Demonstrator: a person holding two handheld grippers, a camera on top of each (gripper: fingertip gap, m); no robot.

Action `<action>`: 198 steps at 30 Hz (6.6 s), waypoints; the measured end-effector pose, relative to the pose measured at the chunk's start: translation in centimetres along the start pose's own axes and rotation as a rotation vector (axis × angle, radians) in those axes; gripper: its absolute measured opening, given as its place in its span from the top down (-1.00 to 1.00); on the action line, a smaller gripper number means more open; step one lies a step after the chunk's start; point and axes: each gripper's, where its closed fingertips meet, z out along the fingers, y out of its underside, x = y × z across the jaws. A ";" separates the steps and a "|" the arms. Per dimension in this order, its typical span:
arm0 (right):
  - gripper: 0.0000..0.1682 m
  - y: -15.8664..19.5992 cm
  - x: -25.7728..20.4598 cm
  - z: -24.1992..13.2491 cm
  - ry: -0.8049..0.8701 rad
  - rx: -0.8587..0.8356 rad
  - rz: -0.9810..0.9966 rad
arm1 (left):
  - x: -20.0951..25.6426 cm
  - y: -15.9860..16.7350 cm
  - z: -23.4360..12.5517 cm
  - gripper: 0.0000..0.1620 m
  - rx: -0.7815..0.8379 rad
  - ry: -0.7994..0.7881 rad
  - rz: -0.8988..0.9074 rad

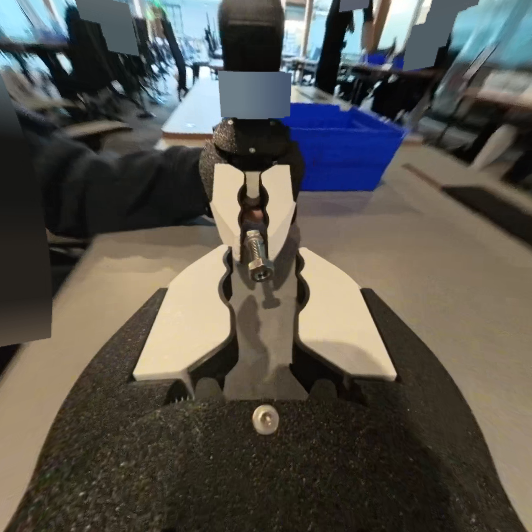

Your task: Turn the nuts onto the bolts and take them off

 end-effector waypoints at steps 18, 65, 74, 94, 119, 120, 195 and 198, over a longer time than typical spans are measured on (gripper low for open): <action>0.77 1.2 -0.8 0.0 -0.227 -0.040 0.516 | 0.3 -0.5 -0.2 0.77 0.015 0.002 0.021; 0.79 0.4 -0.9 0.1 -0.226 -0.001 0.488 | 0.4 -1.3 -0.4 0.77 0.066 0.019 0.013; 0.79 0.3 -0.5 0.2 0.034 0.003 -0.330 | 0.4 -1.2 -0.5 0.77 0.063 0.020 0.005; 0.32 0.1 -0.6 0.0 -0.252 0.053 0.559 | 0.3 -1.1 -0.4 0.77 0.060 0.015 0.002; 0.79 0.7 -0.6 0.4 -0.109 0.002 0.092 | 0.4 -0.9 -0.4 0.78 0.049 0.024 -0.001; 0.79 0.7 -0.6 0.4 -0.072 0.006 -0.053 | 0.4 -1.0 -0.4 0.77 0.052 0.024 -0.002; 0.79 -1.3 0.8 0.0 0.651 -0.418 -1.744 | -0.1 -1.7 -1.1 0.77 0.147 0.117 -0.266; 0.79 -1.2 0.6 -0.2 0.662 -0.420 -1.797 | 0.1 -1.7 -0.9 0.77 0.148 0.144 -0.291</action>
